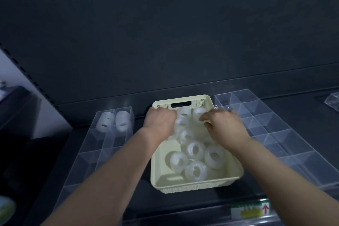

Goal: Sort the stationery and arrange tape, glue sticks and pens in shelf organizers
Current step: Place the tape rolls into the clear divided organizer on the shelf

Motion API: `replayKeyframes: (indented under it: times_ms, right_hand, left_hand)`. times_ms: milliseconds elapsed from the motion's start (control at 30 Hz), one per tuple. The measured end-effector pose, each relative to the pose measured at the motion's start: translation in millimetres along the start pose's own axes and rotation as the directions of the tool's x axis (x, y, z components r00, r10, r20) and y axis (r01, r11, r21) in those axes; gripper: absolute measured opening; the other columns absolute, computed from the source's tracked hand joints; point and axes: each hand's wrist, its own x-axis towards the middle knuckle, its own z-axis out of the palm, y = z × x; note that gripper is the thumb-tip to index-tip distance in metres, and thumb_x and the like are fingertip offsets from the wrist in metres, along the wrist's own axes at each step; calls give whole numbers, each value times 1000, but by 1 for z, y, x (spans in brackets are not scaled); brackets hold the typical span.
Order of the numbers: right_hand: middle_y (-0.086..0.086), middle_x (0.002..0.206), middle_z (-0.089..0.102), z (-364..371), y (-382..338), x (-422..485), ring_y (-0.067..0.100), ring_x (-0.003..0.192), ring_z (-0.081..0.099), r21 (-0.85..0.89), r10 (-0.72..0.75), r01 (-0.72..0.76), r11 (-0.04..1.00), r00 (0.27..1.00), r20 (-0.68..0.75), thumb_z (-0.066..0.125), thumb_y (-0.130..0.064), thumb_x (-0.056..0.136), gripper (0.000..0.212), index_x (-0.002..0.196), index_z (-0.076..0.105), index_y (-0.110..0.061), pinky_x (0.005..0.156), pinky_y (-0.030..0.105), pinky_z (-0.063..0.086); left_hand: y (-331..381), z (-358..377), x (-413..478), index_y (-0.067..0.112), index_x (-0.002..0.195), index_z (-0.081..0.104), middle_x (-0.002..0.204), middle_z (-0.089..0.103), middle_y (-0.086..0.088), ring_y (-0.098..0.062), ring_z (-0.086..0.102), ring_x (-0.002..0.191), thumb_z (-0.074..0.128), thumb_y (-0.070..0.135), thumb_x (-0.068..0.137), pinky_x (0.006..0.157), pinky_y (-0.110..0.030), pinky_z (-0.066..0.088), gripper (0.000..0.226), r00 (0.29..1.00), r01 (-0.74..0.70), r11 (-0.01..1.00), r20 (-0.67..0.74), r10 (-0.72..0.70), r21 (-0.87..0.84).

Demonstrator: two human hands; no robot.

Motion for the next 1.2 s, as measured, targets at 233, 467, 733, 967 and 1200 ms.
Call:
replayKeyframes:
  times_ms: [233,467,733,967,1200]
  right_hand:
    - [0,103,65,2,-17,40,23,112,49,-225,8,34,974,983,185,57,-17,78,38,116,56,-23,86,35,37]
    - [-4,91,65,-7,-27,51,20,99,53,-240,-6,28,970,996,89,54,-25,79,23,101,62,-24,81,33,36]
    - [-5,98,61,-25,-96,41,21,92,56,185,-129,156,970,980,-153,55,-29,86,22,107,60,-30,58,27,30]
    - [-3,109,51,-11,-165,38,24,92,58,290,-189,211,933,977,-103,52,-27,91,31,121,56,-28,66,34,48]
    - [-4,111,52,-1,-201,32,21,99,57,260,-175,175,950,984,-23,49,-25,91,35,125,55,-31,72,34,49]
  left_hand:
    - [-21,-15,-16,23,85,53,76,60,11,-14,59,78,65,35,79,68,-33,48,18,951,98,806,-185,-250,-583]
    - [-43,-9,-27,29,104,59,80,68,18,-6,64,88,78,39,72,80,-30,52,38,917,163,535,-73,-392,-829]
    - [-113,0,-68,24,101,68,89,70,7,-11,64,85,70,35,81,82,-34,53,22,809,227,505,-127,-574,-833]
    - [-178,16,-108,22,109,65,108,63,-2,-22,58,100,60,22,87,81,-31,47,22,830,500,708,43,-556,-499]
    - [-190,50,-113,20,116,65,110,63,-2,-20,53,100,55,9,88,72,-27,40,32,937,300,856,-38,-348,-422]
